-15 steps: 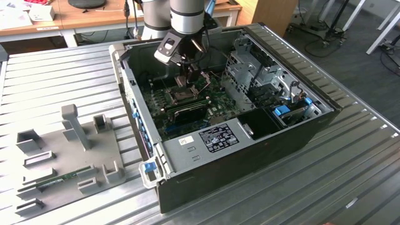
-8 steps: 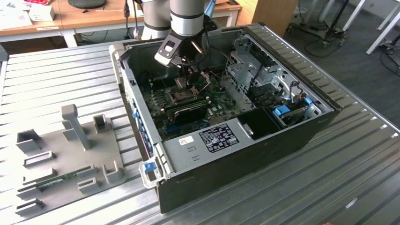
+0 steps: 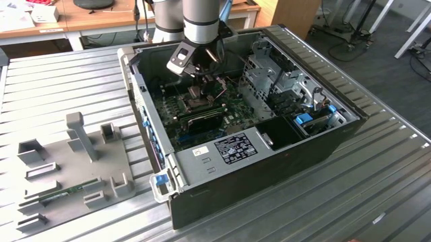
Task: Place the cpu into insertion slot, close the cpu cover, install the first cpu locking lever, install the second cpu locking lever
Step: 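Place the cpu into insertion slot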
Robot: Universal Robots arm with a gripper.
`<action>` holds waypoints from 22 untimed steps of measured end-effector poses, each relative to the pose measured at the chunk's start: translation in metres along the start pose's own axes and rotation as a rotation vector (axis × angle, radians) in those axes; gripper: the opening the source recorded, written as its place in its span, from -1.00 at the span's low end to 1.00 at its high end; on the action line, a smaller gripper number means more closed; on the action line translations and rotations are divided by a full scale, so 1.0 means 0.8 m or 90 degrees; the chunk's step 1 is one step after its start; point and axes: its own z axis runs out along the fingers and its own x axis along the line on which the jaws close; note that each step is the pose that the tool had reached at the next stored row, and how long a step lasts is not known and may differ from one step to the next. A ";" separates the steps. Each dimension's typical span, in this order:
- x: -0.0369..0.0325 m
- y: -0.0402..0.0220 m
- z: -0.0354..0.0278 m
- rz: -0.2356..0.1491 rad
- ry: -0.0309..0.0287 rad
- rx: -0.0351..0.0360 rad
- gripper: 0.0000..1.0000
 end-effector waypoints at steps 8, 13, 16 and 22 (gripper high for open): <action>-0.0003 -0.0011 0.0085 0.000 0.0005 0.0001 0.08; -0.0004 -0.0028 0.0114 0.000 0.0005 0.0001 0.08; -0.0005 -0.0041 0.0132 0.000 0.0006 0.0001 0.08; -0.0007 -0.0060 0.0203 0.000 0.0005 0.0001 0.08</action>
